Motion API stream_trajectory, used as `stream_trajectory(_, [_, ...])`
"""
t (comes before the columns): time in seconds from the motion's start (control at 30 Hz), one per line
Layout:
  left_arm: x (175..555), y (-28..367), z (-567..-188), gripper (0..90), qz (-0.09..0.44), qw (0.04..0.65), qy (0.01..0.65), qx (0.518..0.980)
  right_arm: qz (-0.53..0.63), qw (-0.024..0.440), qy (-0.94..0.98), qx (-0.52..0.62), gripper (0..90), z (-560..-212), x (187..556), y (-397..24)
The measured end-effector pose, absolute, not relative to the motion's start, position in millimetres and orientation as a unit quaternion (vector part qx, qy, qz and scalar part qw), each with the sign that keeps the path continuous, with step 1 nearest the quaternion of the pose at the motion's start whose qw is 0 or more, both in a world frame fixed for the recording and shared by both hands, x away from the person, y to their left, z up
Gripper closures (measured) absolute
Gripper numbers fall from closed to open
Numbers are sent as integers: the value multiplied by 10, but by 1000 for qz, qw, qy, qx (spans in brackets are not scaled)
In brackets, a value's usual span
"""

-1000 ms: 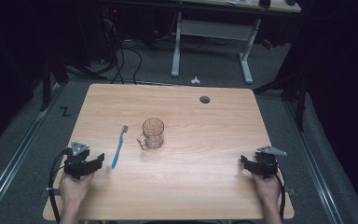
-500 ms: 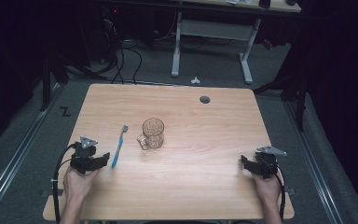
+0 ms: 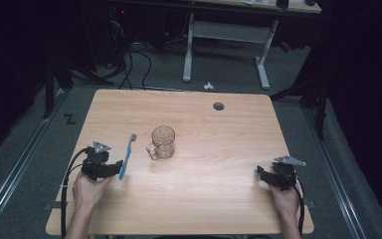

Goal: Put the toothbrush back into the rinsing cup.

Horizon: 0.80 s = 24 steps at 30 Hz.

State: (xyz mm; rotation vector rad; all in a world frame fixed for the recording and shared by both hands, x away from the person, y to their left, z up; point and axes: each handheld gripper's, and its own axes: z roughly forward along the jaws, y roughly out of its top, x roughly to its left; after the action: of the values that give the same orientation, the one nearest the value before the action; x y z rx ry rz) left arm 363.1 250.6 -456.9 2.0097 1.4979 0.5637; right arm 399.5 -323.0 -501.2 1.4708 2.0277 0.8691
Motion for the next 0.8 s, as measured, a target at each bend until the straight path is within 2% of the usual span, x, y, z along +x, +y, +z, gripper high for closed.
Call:
stream_trajectory(0.53, [3833,2366,-4512,449,191,261,560,763,320,241,741,540,332,-5012,3995,-3234])
stream_trajectory(0.8, [3976,2303,-4498,490,183,238,561,771,321,240,740,540,332,-5012,3994,-3235])
